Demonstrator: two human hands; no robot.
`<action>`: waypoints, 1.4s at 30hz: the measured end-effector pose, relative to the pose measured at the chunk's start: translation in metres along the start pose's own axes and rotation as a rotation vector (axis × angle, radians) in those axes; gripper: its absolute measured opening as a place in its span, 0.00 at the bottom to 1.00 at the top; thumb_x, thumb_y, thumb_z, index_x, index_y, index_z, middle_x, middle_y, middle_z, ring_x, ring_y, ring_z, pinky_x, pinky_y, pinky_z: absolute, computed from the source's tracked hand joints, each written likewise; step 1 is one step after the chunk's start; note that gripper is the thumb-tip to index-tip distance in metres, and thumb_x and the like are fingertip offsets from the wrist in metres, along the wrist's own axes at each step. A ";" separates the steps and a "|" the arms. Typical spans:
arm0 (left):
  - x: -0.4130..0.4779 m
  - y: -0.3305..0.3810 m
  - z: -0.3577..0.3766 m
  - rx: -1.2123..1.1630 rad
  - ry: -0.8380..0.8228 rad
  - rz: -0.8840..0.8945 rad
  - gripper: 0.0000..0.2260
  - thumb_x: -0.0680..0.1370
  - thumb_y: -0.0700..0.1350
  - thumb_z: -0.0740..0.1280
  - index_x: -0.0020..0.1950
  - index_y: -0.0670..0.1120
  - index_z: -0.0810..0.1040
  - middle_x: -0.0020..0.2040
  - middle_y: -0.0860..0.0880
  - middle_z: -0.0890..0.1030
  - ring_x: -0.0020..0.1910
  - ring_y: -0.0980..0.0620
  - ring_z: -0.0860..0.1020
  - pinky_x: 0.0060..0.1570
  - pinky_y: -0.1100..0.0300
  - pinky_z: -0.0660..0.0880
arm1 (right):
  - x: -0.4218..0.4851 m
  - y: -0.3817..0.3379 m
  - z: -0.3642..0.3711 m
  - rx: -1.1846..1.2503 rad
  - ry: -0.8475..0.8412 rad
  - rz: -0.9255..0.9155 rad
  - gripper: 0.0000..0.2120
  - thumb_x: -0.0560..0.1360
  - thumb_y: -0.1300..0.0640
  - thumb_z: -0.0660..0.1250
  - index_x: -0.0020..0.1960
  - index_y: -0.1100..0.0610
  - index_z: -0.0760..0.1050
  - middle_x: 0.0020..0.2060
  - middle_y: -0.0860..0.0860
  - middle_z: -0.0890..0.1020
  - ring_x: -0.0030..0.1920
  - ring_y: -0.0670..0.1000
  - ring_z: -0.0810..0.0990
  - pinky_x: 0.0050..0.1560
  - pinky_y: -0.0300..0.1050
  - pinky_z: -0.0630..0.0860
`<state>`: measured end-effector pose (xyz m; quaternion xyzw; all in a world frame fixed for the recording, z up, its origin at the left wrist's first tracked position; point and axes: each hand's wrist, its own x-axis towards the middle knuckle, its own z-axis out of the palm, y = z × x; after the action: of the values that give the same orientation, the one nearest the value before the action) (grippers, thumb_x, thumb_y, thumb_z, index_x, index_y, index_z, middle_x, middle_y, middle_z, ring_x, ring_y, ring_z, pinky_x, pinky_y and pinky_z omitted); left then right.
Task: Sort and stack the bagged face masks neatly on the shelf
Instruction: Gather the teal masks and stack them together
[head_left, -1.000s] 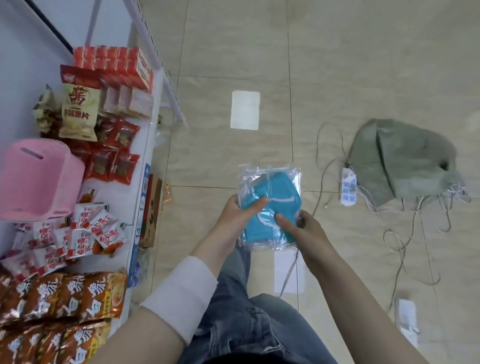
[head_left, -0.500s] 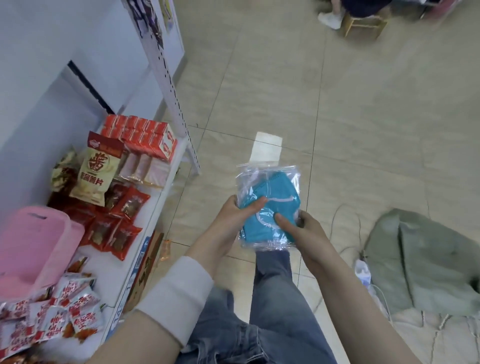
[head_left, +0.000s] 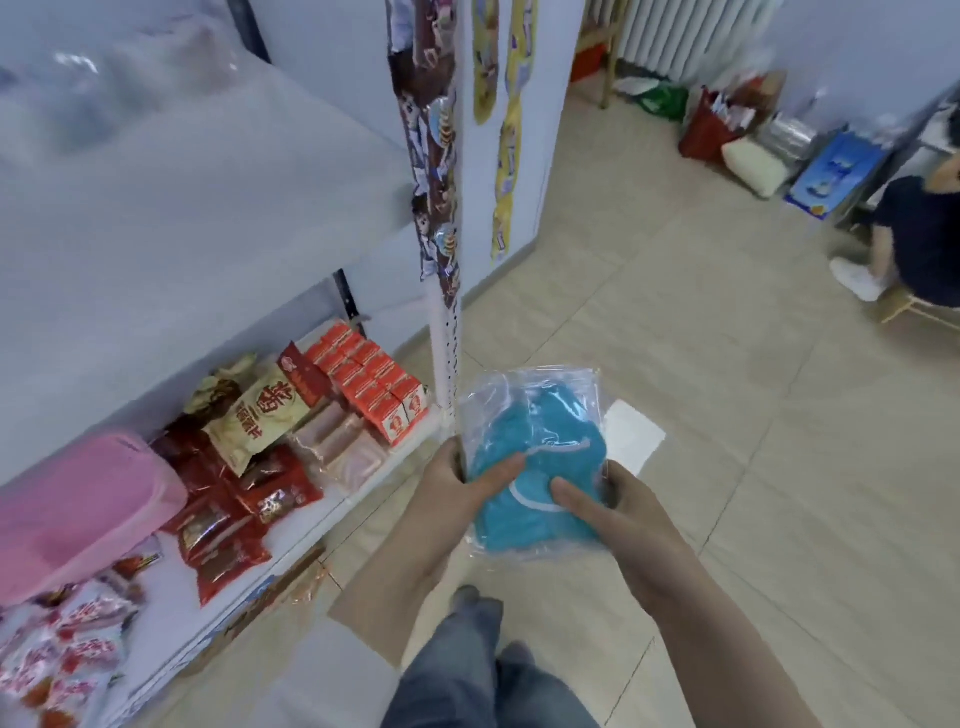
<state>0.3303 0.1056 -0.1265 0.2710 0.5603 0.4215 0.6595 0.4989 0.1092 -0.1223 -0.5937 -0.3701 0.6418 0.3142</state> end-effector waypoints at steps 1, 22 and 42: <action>0.002 0.011 -0.005 -0.011 0.046 0.031 0.31 0.60 0.54 0.75 0.61 0.46 0.74 0.55 0.48 0.82 0.50 0.51 0.83 0.45 0.58 0.80 | 0.009 -0.015 0.007 -0.030 -0.039 -0.018 0.27 0.62 0.48 0.75 0.57 0.59 0.74 0.51 0.54 0.83 0.49 0.52 0.83 0.50 0.48 0.80; -0.105 0.125 -0.172 -0.249 0.944 0.462 0.22 0.72 0.49 0.70 0.64 0.46 0.73 0.54 0.48 0.82 0.51 0.50 0.82 0.46 0.60 0.80 | 0.038 -0.155 0.282 -0.408 -0.775 -0.215 0.20 0.64 0.46 0.74 0.51 0.54 0.78 0.46 0.50 0.85 0.49 0.52 0.83 0.58 0.55 0.76; -0.089 0.229 -0.487 -0.270 0.982 0.310 0.13 0.76 0.46 0.68 0.54 0.39 0.72 0.40 0.44 0.76 0.38 0.45 0.77 0.43 0.54 0.76 | 0.065 -0.172 0.619 -0.649 -0.493 -0.396 0.12 0.75 0.59 0.61 0.57 0.62 0.73 0.53 0.61 0.79 0.54 0.60 0.78 0.58 0.57 0.75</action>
<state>-0.2000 0.0871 -0.0010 0.0339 0.6972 0.6596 0.2786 -0.1298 0.1917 0.0018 -0.4089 -0.7222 0.5422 0.1310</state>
